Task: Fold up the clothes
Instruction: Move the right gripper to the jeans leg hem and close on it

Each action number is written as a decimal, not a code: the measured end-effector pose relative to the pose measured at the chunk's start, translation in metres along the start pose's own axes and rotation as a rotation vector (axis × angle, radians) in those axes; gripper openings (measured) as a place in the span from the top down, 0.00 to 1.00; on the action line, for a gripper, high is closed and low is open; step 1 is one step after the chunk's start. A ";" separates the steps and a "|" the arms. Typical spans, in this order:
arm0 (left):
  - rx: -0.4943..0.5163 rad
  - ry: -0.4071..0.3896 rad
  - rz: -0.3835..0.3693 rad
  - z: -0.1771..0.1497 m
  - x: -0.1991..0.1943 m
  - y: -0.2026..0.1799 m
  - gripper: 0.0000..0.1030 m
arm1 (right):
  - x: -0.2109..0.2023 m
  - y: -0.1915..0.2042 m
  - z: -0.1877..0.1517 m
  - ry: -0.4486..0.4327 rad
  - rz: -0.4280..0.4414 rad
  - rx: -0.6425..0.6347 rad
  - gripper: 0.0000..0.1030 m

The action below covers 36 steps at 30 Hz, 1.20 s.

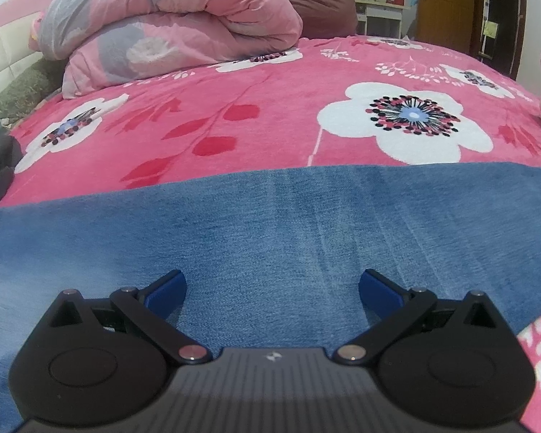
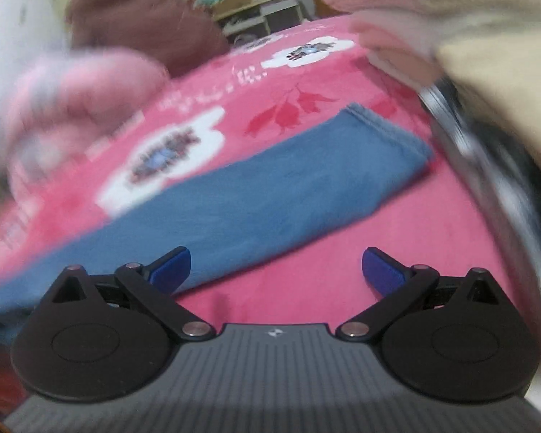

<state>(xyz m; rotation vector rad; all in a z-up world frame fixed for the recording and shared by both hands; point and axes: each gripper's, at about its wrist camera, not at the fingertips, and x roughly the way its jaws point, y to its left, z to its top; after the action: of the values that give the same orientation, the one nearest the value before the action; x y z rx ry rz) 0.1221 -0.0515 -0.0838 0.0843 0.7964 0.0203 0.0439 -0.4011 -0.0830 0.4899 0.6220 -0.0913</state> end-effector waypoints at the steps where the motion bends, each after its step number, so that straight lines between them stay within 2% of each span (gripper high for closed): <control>1: 0.001 -0.003 -0.002 -0.001 0.000 0.000 0.00 | -0.007 -0.005 -0.003 -0.004 0.030 0.066 0.01; 3: 0.001 -0.006 -0.008 -0.001 0.000 0.001 0.00 | -0.011 -0.014 -0.007 -0.003 0.078 0.165 0.01; 6: 0.004 -0.010 -0.019 -0.002 -0.001 0.002 0.00 | -0.006 -0.017 -0.007 0.001 0.066 0.192 0.03; 15: 0.007 -0.020 -0.039 -0.004 -0.001 0.006 0.00 | 0.022 -0.011 0.002 0.009 -0.023 0.156 0.12; 21: 0.008 -0.021 -0.042 -0.004 -0.001 0.006 0.00 | 0.047 -0.024 0.021 -0.004 -0.073 0.196 0.32; 23: 0.009 -0.020 -0.042 -0.004 -0.001 0.006 0.00 | 0.055 -0.033 0.029 -0.012 -0.084 0.231 0.42; 26: 0.009 -0.020 -0.042 -0.005 -0.001 0.006 0.00 | 0.065 -0.047 0.038 -0.031 -0.068 0.315 0.45; 33: 0.010 -0.021 -0.042 -0.004 -0.001 0.006 0.00 | 0.084 -0.064 0.050 -0.099 -0.053 0.413 0.53; 36: 0.013 -0.022 -0.046 -0.005 -0.001 0.007 0.00 | 0.086 -0.069 0.050 -0.114 -0.049 0.444 0.66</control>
<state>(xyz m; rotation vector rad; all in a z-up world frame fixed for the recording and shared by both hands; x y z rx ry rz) 0.1185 -0.0444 -0.0861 0.0782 0.7760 -0.0287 0.1256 -0.4799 -0.1262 0.8919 0.5012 -0.3060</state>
